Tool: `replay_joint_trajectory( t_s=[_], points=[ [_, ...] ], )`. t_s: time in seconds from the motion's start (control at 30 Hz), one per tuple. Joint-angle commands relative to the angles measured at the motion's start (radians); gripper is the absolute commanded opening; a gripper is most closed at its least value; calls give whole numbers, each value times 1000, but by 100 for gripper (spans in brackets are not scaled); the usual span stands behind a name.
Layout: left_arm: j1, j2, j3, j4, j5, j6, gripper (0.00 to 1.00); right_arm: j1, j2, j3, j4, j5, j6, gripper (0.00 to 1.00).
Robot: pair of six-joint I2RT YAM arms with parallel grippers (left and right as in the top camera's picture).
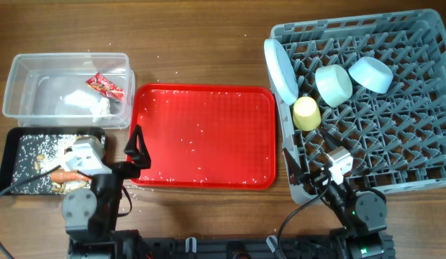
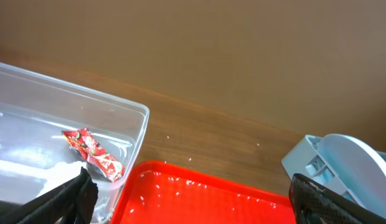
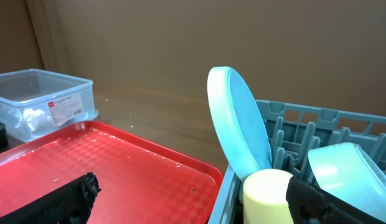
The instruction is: Sort waste into correct bins and load items into the dishwasher rack
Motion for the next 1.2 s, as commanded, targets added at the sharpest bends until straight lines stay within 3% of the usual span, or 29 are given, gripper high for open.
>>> replay_joint_trajectory(
  t_s=[0.0, 0.07, 0.2, 1.17],
  points=[
    [6, -126, -104, 6, -3, 27, 100, 0, -6, -1, 3, -2, 13, 100],
    [6, -213, -186, 23, -3, 27, 100, 0, -6, -1, 3, -2, 13, 100],
    [-13, -208, -342, 183, -6, 23, 100, 0, -6, -1, 3, -2, 13, 100],
    [-31, -205, -343, 184, -6, 23, 100, 0, -6, -1, 3, -2, 13, 100]
  ],
)
